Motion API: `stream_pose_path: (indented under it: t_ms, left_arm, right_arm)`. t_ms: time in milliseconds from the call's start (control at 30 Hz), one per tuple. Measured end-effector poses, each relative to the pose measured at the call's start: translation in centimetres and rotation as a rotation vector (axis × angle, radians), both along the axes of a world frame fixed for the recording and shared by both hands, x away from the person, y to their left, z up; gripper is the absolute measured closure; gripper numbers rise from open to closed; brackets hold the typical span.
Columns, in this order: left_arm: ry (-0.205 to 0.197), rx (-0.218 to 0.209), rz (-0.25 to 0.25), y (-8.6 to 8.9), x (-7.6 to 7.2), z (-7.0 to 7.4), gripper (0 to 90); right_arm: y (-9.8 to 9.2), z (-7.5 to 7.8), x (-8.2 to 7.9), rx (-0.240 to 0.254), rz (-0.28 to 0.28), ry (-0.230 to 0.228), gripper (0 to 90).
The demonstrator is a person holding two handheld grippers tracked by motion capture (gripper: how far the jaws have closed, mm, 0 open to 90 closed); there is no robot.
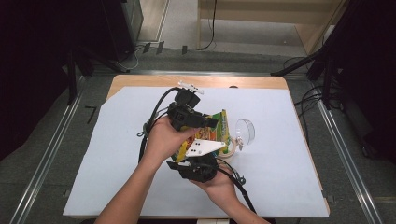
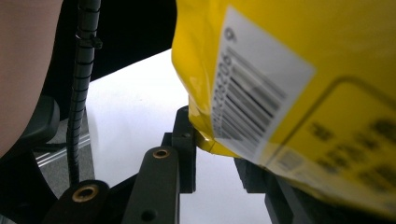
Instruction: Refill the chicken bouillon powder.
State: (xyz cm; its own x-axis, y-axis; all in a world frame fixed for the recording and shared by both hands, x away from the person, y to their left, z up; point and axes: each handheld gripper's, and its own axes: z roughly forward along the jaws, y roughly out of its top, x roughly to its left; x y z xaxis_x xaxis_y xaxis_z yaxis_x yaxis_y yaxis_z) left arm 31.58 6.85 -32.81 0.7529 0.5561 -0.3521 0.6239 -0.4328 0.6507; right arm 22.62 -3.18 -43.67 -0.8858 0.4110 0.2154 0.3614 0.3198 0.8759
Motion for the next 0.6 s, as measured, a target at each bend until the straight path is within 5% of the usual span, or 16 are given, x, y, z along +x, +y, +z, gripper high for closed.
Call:
stream_pose_path:
  t_ms: [600]
  left_arm:
    - [-0.005,-0.003,0.001,-0.12,0.14,-0.09,77.3]
  right_arm:
    - [-0.15,0.0,0.31,-0.014,-0.003,-0.001,72.8]
